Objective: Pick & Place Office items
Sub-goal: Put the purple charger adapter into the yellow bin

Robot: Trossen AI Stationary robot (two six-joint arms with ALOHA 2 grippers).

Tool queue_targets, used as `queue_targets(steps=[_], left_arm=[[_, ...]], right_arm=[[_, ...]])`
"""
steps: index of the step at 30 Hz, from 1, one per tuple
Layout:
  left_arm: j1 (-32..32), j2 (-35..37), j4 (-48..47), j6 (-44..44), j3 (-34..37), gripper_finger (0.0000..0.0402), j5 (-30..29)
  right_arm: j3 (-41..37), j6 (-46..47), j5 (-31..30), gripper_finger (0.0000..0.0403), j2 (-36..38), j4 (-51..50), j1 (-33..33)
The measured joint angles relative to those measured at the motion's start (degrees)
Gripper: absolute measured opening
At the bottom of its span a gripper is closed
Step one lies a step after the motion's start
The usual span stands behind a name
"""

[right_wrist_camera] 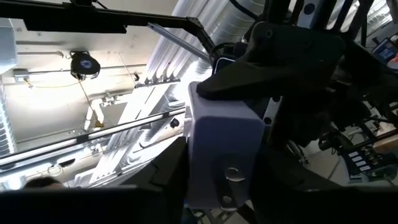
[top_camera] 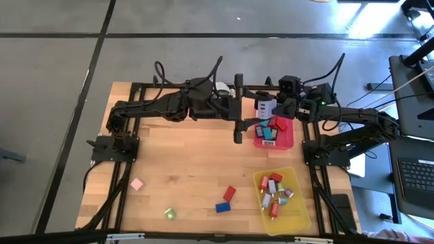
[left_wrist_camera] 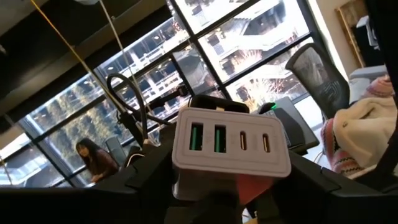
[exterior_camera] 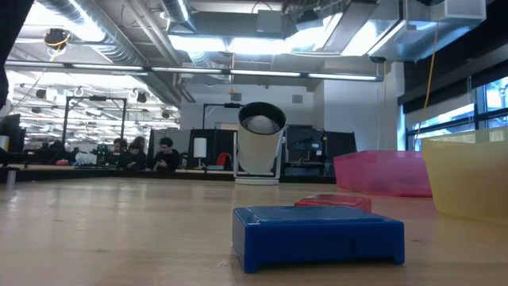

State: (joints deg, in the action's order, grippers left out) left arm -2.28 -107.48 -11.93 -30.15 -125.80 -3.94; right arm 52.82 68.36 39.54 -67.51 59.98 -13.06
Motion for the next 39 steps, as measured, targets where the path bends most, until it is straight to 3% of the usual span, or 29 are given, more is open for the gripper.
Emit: queue_targets(steps=[11,18,29,34,39], left_arm=[[-1.01,0.0,-0.17,2.06,0.0,0.0273,-5.2],[-2.19,0.0,-1.0,-4.06,0.0,0.0289,-10.51],[-5.59,0.0,-5.16,-14.44,0.02,0.029,-31.87],[-6.71,0.0,-6.34,-14.49,0.02,0.029,-38.33],[-6.76,0.0,-6.33,-8.5,0.07,0.029,-46.52]], right_arm=[[0.02,0.06,0.16,0.0126,0.13,0.57,-0.09],[0.02,2.9,3.14,0.0126,0.13,0.38,-3.13],[0.02,6.43,8.1,0.0125,0.13,0.2,-11.57],[0.02,6.39,11.62,0.0125,0.13,-1.96,-15.95],[0.02,5.28,20.92,0.0125,0.13,-12.43,-20.21]])
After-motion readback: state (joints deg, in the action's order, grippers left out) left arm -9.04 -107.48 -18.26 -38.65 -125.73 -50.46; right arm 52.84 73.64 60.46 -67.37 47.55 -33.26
